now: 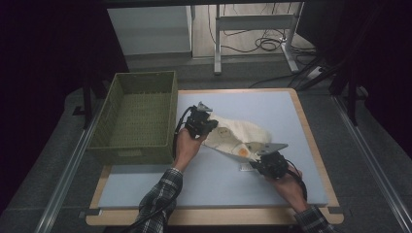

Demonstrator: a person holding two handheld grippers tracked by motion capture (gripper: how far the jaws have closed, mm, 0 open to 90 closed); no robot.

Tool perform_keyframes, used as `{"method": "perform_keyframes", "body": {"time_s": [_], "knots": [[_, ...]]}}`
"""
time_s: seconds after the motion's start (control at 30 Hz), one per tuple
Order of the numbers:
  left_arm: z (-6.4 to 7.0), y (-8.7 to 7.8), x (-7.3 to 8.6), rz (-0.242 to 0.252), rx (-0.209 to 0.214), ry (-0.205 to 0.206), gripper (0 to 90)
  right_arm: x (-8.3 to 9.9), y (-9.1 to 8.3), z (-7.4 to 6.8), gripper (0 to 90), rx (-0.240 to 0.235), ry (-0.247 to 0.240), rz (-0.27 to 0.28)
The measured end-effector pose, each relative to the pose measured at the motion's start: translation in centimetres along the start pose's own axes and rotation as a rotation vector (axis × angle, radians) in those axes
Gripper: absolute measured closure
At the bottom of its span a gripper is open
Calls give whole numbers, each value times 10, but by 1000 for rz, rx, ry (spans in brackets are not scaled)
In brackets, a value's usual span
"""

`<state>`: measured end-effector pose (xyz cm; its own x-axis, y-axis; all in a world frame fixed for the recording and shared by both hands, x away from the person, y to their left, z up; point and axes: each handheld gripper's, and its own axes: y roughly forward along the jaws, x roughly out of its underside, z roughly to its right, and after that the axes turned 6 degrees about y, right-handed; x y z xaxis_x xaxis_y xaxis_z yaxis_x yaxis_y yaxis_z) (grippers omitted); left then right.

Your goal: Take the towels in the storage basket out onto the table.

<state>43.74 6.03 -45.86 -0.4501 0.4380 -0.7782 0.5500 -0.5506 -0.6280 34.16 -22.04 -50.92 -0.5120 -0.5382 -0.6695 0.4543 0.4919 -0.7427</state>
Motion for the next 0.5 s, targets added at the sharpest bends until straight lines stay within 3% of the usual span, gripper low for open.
{"method": "perform_keyframes", "body": {"time_s": [0.17, 0.23, 0.3, 0.37, 0.4, 0.5], "knots": [[-11, 10, -15, -24, -59, -8, 870, 23, -25, 3, 847, 4, 6, -9], [-16, 24, -16, -57, -69, -24, 857, 31, -32, 6, 741, -24, 42, -11], [-18, 37, -14, -96, -92, -29, 765, 35, -38, 9, 683, -57, 70, -1], [-16, 41, -9, -102, -98, -31, 690, 36, -48, 12, 652, -62, 80, 22], [-15, 41, -7, -100, -105, -27, 617, 36, -55, 14, 642, -58, 80, 39], [-13, 33, -1, -87, -100, -37, 531, 35, -68, 23, 639, -37, 99, 65]]}}
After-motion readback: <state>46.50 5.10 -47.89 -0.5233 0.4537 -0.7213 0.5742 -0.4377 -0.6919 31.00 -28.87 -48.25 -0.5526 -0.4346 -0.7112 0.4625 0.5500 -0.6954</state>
